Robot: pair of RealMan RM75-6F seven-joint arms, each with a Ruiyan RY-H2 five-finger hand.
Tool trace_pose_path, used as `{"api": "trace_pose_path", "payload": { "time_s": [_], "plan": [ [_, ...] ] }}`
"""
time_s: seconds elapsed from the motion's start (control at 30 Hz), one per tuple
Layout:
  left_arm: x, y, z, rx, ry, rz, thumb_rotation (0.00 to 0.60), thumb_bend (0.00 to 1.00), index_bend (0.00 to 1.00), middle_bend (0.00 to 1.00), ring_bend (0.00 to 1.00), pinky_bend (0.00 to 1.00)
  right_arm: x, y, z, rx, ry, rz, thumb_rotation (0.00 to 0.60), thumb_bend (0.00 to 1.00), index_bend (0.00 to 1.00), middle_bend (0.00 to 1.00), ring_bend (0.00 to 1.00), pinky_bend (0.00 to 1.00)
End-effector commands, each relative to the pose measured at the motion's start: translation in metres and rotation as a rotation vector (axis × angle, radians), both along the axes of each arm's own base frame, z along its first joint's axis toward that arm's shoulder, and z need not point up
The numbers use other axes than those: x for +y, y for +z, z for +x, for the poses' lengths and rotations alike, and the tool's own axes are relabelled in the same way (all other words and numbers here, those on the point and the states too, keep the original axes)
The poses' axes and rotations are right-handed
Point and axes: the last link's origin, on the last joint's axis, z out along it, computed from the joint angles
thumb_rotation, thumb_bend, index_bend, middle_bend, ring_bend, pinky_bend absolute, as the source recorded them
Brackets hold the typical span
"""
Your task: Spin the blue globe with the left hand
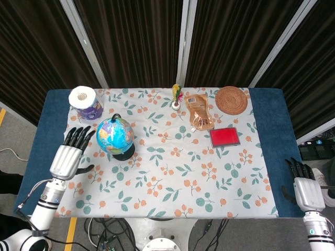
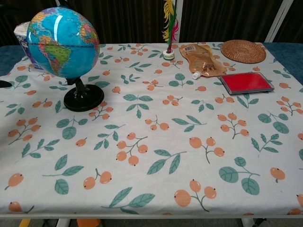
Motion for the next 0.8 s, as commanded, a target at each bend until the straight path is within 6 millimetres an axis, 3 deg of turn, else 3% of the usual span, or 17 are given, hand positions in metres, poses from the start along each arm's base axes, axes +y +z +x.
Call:
{"api": "trace_pose_path", "payload": {
  "time_s": [0.03,0.23,0.47,0.8],
  "plan": [
    [0.000,0.004,-0.003,-0.006,0.011,0.012,0.600,0.00,0.02,0.00,0.00,0.00,0.000,0.000,0.000,0.000,0.000,0.000,0.600,0.34,0.00,0.00,0.00,0.00],
    [-0.009,0.003,0.022,-0.047,-0.103,0.009,0.600,0.00,0.02,0.00,0.00,0.00,0.000,-0.001,0.001,0.000,0.002,0.002,0.600,0.34,0.00,0.00,0.00,0.00],
    [-0.007,-0.019,0.055,-0.028,-0.208,-0.058,0.600,0.00,0.02,0.00,0.00,0.00,0.000,-0.002,-0.001,-0.005,-0.005,0.005,0.600,0.34,0.00,0.00,0.00,0.00],
    [0.001,-0.037,0.067,-0.002,-0.221,-0.094,0.600,0.00,0.02,0.00,0.00,0.00,0.000,-0.001,-0.004,-0.010,-0.011,0.003,0.600,0.34,0.00,0.00,0.00,0.00]
  ]
}}
